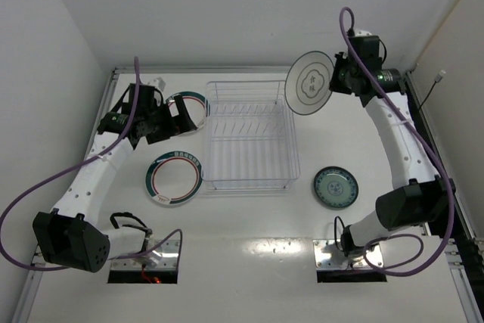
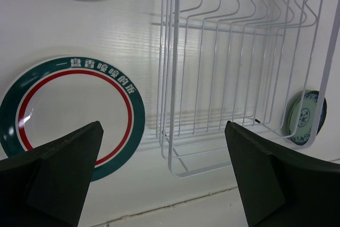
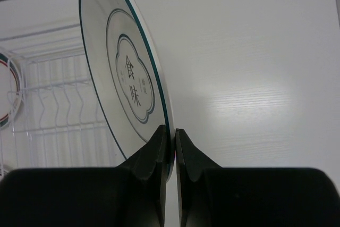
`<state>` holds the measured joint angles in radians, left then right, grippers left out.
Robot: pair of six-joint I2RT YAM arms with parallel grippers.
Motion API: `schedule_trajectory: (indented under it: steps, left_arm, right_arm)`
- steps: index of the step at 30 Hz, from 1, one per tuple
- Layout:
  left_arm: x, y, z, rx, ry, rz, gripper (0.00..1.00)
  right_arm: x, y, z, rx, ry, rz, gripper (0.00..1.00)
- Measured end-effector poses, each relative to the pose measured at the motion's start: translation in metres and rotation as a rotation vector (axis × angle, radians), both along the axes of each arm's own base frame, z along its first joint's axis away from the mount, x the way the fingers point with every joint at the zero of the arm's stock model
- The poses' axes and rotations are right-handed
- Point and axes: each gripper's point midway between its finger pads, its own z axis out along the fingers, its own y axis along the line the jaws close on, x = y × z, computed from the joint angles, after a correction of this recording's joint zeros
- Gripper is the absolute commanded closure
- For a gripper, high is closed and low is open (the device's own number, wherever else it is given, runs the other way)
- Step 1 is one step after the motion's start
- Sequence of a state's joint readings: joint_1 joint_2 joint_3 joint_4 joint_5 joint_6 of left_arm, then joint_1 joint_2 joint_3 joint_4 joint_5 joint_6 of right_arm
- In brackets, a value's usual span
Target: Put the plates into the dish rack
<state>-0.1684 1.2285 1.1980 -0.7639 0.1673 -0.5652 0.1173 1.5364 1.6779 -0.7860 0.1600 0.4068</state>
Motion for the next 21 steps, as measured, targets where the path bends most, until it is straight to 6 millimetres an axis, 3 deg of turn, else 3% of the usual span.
schedule_trajectory:
  steps: [5,10,15,21]
  left_arm:
    - [-0.002,0.003,-0.003,0.014,0.009,0.008,0.00]
    - [-0.004,0.004,-0.006,0.019,0.018,0.011,0.00]
    - [-0.005,0.005,-0.006,0.025,0.021,0.011,0.00]
    - [-0.009,0.008,-0.010,0.039,0.040,0.015,0.00]
  right_arm:
    - [-0.006,0.019,-0.019,-0.058,0.043,0.012,1.00]
    - [-0.006,0.023,-0.042,-0.146,0.095,-0.033,1.00]
    - [0.001,0.034,-0.067,-0.213,0.144,-0.059,1.00]
    - [0.013,0.055,-0.079,-0.259,0.145,-0.083,1.00]
